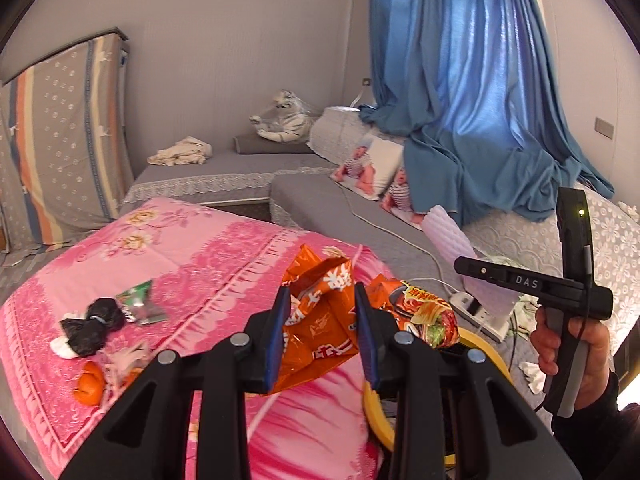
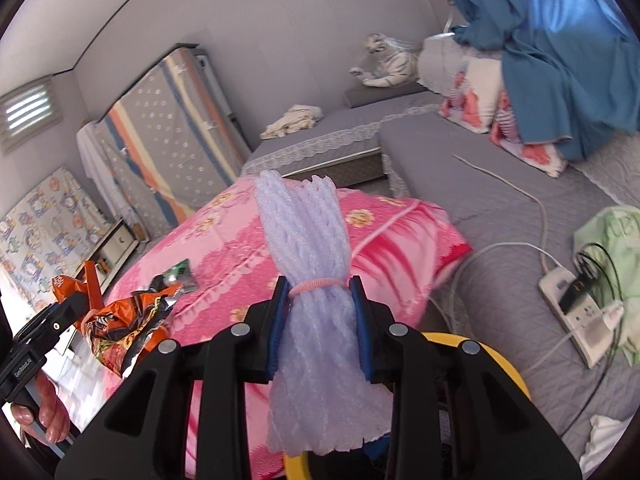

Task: Collect trash
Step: 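Carry the foam net and chip bag in both tools over the bin, then open both tools to drop the foam net and chip bag into the bin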

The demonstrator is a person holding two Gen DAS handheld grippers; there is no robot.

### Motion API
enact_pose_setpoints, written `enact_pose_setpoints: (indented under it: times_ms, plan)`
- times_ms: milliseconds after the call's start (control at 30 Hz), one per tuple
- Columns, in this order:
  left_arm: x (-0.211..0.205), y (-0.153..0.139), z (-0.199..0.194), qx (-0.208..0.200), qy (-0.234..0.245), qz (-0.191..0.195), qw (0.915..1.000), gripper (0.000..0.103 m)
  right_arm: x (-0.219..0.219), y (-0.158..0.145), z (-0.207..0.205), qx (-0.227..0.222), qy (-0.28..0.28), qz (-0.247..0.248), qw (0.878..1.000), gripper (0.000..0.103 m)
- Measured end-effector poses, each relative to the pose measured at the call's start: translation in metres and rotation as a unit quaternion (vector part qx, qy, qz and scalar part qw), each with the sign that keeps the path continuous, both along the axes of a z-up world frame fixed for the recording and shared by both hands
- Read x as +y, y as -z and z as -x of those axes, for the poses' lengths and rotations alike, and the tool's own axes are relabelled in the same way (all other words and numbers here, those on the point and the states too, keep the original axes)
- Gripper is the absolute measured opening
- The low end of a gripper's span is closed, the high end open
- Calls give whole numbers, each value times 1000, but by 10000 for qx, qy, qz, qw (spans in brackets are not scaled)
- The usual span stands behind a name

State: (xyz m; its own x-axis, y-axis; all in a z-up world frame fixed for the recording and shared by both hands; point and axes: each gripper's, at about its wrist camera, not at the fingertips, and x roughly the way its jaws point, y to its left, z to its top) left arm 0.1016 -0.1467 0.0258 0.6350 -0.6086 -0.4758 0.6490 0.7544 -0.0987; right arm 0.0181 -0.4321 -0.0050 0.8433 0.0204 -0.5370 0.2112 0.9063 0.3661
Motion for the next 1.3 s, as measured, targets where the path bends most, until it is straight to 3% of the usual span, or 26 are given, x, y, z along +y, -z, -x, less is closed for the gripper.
enact_pose_setpoints:
  times_ms: [300,700,1133,1233,1300]
  plan:
    - [-51,30,-5,260,535,-159,9981,30,-32,36,25,344,552,-214,9977,29]
    - [-118,98,0,747,1199,-859,9862,30,-56,89,45,868,835,-572,9911,29]
    - [-144,148,0,1285,1536,-1152,9729,30,-67,118,52,1154,1007,-838,9846,33]
    - [-143,150,-1,1328,1521,-1162,9725,35,-68,121,52,1192,1026,-903,9834,41]
    - [-142,152,-3,1377,1490,-1159,9723,49,-70,122,52,1209,1054,-903,9829,46]
